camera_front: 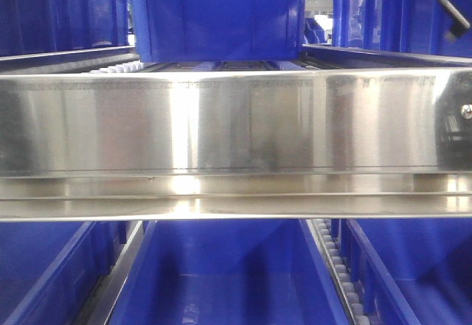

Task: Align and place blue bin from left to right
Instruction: 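Lift the gripped blue bin up off the shelf rollers with both grippers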

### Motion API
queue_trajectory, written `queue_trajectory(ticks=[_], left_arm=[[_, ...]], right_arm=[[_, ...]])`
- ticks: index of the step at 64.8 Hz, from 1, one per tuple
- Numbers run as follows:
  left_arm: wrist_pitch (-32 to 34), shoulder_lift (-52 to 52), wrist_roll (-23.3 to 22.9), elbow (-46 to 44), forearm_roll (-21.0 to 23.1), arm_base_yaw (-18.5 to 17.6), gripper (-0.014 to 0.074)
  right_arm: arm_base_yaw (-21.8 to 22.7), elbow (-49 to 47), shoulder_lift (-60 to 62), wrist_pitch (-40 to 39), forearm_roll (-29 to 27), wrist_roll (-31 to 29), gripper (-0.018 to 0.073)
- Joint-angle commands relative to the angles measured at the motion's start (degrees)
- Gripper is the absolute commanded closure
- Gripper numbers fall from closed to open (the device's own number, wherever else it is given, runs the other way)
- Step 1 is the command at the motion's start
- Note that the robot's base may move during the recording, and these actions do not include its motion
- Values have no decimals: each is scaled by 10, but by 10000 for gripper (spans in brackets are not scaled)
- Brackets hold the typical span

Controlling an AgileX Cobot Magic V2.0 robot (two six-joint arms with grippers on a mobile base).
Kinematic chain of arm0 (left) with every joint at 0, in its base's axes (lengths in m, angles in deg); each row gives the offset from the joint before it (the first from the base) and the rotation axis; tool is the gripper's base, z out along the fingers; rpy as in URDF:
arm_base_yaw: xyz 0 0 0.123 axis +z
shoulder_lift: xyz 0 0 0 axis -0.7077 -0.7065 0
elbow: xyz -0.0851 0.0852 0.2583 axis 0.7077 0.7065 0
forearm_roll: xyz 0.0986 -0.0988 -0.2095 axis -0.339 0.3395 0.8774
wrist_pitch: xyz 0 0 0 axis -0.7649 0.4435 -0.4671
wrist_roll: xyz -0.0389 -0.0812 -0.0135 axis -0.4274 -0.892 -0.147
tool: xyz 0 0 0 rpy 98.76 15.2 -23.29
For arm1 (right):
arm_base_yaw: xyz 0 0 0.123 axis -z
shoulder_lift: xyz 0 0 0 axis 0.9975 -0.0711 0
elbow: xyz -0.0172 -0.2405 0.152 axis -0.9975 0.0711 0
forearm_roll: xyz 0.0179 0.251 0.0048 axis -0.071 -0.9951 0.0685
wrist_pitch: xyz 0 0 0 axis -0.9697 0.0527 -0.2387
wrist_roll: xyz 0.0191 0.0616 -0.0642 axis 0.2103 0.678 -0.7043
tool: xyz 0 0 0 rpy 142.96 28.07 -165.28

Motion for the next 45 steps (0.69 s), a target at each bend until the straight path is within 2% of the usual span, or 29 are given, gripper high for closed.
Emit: queue_trajectory(ticks=[1,45], left_arm=[[42,16,-2,-10,-2,-5,613],[42,16,-2,-10,-2,-5,613]], right_arm=[[-1,-15,18,-50,4,-19,631],[-1,-14,18,-50,4,-19,631]])
